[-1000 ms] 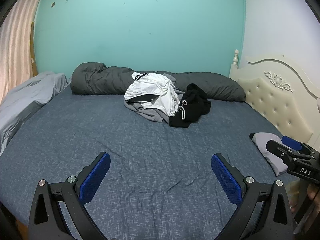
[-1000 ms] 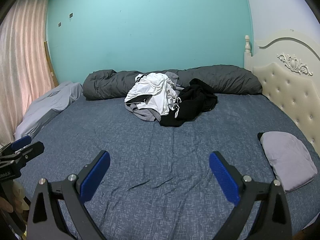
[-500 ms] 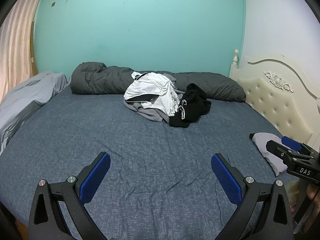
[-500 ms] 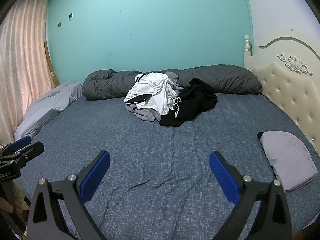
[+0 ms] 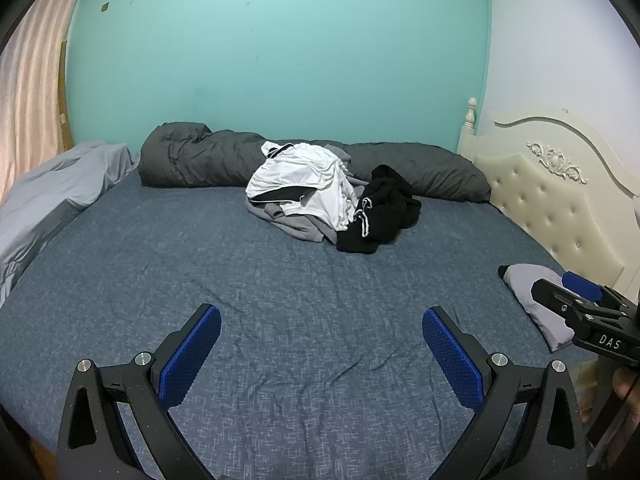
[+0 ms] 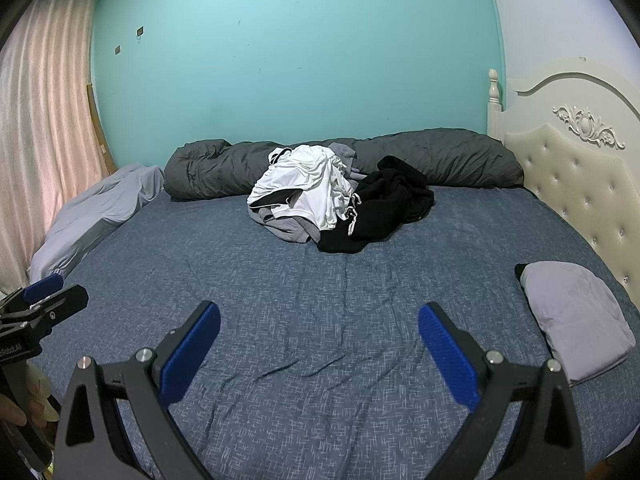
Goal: Fold clothes
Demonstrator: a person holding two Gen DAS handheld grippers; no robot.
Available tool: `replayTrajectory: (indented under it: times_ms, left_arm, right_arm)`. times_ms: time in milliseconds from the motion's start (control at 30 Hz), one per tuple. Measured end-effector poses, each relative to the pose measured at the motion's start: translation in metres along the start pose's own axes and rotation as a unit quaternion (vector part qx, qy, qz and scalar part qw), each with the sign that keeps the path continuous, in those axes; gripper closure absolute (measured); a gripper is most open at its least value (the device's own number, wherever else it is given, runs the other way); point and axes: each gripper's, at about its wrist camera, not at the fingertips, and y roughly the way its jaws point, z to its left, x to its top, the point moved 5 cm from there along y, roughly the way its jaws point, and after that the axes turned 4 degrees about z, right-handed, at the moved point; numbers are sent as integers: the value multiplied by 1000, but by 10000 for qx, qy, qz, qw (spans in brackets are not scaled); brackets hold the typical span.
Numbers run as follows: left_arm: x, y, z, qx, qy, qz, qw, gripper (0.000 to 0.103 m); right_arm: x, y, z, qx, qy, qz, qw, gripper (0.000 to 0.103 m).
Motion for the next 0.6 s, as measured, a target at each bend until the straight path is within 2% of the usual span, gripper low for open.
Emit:
replayTrajectory:
  times_ms: [300, 467, 600]
  left_arm:
    - [2, 26, 1, 60, -13, 100, 9999, 0]
    - [3, 48, 2, 345, 81, -83, 9993, 0]
    - [1, 81, 5, 245, -55, 1, 9997, 0]
  right_arm:
    - [-4, 16, -4, -4, -35, 90, 10000, 3]
    - [-6, 35, -14, -67, -6, 222, 9997, 3]
    - [-8, 58, -24, -141, -71, 278, 9995, 3]
